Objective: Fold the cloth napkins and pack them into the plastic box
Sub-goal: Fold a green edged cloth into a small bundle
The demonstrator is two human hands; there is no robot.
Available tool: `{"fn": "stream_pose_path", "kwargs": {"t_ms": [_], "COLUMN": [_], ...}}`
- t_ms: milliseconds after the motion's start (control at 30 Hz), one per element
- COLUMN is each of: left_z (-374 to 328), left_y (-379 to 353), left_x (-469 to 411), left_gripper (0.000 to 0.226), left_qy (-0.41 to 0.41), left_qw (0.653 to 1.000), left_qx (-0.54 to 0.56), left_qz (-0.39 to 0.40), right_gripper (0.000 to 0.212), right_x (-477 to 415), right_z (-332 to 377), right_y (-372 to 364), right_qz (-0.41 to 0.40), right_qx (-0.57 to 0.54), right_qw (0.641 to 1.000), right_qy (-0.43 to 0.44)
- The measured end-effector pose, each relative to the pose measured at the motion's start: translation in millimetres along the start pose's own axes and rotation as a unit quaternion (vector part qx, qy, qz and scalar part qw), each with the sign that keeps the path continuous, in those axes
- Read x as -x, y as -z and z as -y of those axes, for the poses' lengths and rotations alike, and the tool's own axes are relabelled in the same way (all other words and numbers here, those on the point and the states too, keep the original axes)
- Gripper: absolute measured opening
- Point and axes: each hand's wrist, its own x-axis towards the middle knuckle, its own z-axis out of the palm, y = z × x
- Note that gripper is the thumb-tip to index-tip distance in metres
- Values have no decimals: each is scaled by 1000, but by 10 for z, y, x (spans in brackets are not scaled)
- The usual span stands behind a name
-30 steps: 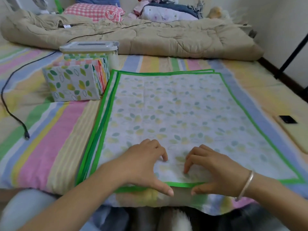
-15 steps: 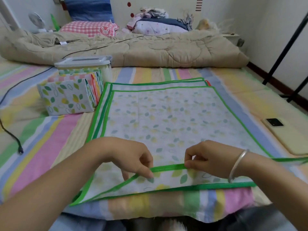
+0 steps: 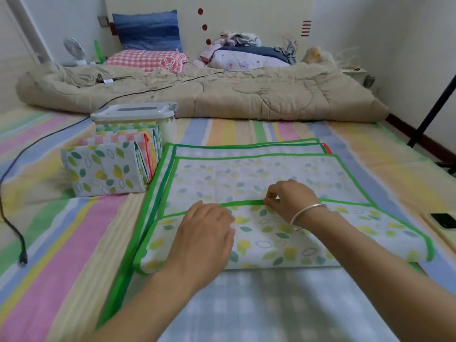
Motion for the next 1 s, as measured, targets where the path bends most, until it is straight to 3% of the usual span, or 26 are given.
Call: {"fn": "stream_pose_path", "kwargs": {"t_ms": [100, 267, 400, 633, 833, 933, 1000], "left_z": [129, 273, 330, 363, 403, 404, 415], "left_y": [-155, -143, -224, -407, -487, -496, -505], "left_x": [178, 215, 181, 211, 220, 209, 213], "left_gripper": [61, 74, 99, 82, 78, 82, 83], "left_qy": [30, 49, 59, 49, 32, 33, 35], "left_qw": [993, 986, 980, 981, 986, 985, 985], "left_qx": [15, -18, -5, -12, -3, -6, -7], "left_qz": [110, 156, 191, 185, 163, 168, 170], "right_gripper": [30, 28, 24, 22, 62, 114, 121], "right_x": [-114, -235, -312, -308, 143, 546, 702], "right_z": [-1, -34, -87, -135, 231, 580, 555], "right_y": [-182, -347, -416, -516, -447, -509, -620], "right_qz": [5, -16, -32, -70, 17, 78, 99], "right_qx": [8, 27, 3, -29, -20, -46, -52], "right_qw": [1000, 999, 999, 997, 999, 995, 993], "right_qy": [5, 7, -6, -24, -23, 28, 46]}}
